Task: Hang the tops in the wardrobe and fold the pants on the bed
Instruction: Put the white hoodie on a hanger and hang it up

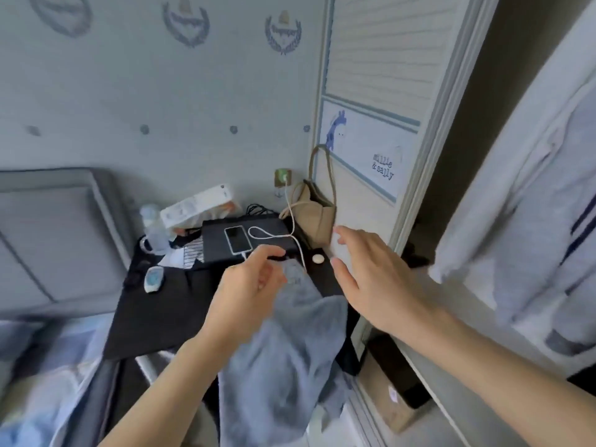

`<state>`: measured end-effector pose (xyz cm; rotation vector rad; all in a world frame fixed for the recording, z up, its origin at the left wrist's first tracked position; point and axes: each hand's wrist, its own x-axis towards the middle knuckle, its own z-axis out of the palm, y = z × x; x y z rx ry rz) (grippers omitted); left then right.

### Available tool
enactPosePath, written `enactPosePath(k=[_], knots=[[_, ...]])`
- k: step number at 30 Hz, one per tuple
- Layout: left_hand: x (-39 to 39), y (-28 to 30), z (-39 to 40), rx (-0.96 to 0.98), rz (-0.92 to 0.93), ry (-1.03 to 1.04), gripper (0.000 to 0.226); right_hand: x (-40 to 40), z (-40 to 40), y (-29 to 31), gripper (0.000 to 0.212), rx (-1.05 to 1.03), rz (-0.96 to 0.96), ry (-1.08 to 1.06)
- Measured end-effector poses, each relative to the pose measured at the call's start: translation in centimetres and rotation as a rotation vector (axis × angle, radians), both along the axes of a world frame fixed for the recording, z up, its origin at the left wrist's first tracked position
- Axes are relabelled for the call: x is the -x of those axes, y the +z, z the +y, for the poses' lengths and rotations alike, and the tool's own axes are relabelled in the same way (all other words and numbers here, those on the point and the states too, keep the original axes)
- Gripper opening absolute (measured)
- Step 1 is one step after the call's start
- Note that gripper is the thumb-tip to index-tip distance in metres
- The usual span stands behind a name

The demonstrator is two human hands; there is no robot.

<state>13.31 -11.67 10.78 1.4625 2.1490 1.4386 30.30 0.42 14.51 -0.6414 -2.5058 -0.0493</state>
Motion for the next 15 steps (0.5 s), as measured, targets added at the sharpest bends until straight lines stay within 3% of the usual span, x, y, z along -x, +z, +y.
enactPosePath(k=[4,11,15], knots=[[-3.3,-3.4,-11.4,0.034,-0.088,0.320,0.023,1.0,-7.8,-4.3,0.045,0.132,0.048,0.261],[-12.7,-10.3,-31.2,0.163,-0.265,0.833,0.017,0.6,-24.1,-10.0,0.049,0.355,-0.087,0.669],[-18.1,-14.8,-41.3,0.261,-0.366,1.095,0.025,0.0,-33.1,-13.3,0.055,0.458,-0.212,0.851]])
